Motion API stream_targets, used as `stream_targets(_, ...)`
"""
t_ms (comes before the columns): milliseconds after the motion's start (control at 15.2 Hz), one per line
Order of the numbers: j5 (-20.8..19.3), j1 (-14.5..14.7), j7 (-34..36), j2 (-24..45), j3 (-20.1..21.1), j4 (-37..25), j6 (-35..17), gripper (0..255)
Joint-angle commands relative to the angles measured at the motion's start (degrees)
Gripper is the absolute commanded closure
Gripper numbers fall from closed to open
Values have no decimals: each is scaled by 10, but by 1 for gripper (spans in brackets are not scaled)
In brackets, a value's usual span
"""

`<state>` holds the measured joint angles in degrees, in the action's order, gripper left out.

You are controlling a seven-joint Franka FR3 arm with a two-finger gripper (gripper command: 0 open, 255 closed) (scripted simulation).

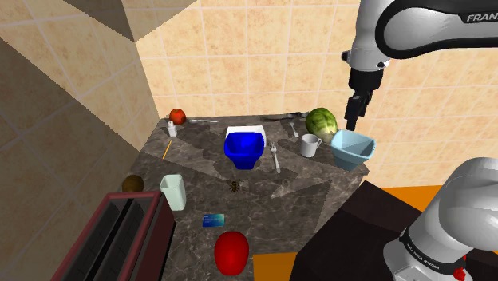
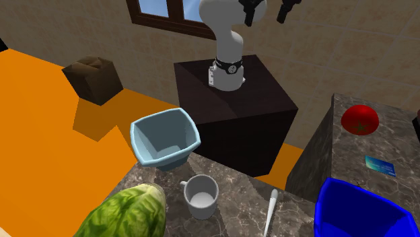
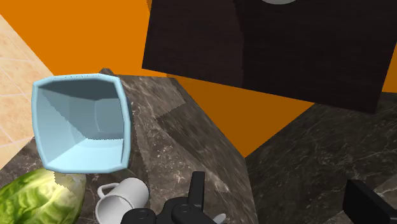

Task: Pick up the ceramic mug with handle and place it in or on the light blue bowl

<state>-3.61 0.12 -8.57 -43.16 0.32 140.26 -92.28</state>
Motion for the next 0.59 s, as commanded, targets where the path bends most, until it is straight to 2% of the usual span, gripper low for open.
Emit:
stream_targets(0, 0, 0, 0, 0, 0, 0, 0, 0)
stream_targets(528, -26, -22, -21, 118, -38, 33, -165, 0)
